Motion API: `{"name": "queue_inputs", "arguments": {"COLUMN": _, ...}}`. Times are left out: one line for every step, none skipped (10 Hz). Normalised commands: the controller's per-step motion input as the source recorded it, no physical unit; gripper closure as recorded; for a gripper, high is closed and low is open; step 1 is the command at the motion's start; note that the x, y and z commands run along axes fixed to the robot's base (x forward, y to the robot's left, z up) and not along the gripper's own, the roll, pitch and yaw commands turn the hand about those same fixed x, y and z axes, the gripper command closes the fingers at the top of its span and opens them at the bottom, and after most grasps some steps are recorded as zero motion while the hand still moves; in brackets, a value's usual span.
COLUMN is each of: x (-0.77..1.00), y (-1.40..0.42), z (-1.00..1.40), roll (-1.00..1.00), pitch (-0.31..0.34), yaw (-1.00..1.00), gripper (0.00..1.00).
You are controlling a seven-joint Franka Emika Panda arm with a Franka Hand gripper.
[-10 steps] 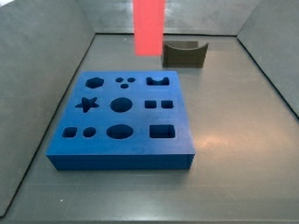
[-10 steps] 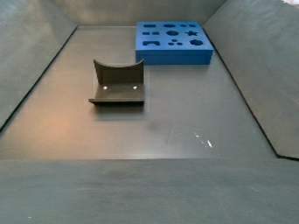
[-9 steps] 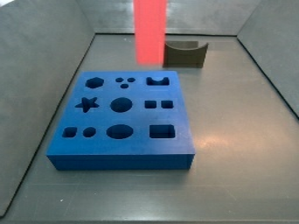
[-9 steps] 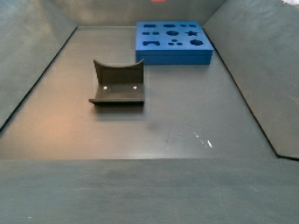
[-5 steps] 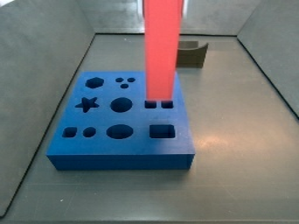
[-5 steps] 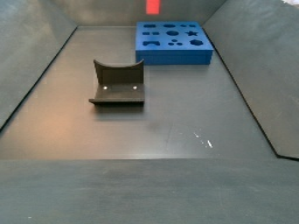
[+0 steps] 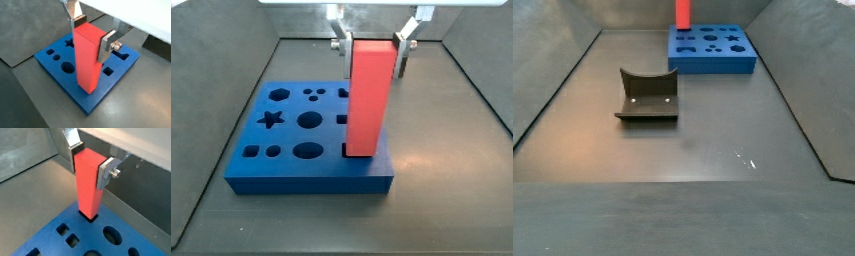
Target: Insert the rectangle object.
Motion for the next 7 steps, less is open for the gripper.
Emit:
{"name": "queue_inputs", "arguments": {"x": 0.0, "y": 0.07, "z": -0.07, "roll": 0.0, "pitch": 0.023, "yaw": 0.0, "gripper": 1.0}}
{"name": "queue_inputs", "arguments": {"x": 0.0, "y": 0.05, "z": -0.12, "roll": 0.0, "pitch": 0.017, "yaw": 0.0, "gripper": 1.0}}
{"name": "queue_inputs", "arguments": {"x": 0.0, "y": 0.02, "z": -0.2, "roll": 0.0, "pitch": 0.04, "yaw": 0.0, "gripper": 1.0}}
{"name": "queue_inputs", "arguments": {"x": 0.07, "y": 0.0, "z": -0.29, "roll": 0.0, "pitch": 0.06, "yaw": 0.0, "gripper": 1.0}}
{"name": "queue_inputs", "arguments": {"x": 0.14, "y": -0.01, "z": -0.41, "roll": 0.02, "pitch": 0.056, "yaw": 0.0, "gripper": 1.0}}
{"name": "queue_inputs", "arguments": {"x": 0.17, "y": -0.18, "z": -0.45, "roll": 0.0, "pitch": 0.051, "yaw": -0.05, "gripper": 1.0}}
{"name": "queue_inputs", "arguments": {"x": 0.13, "y": -0.25, "z": -0.32, "roll": 0.03, "pitch": 0.054, "yaw": -0.07, "gripper": 1.0}}
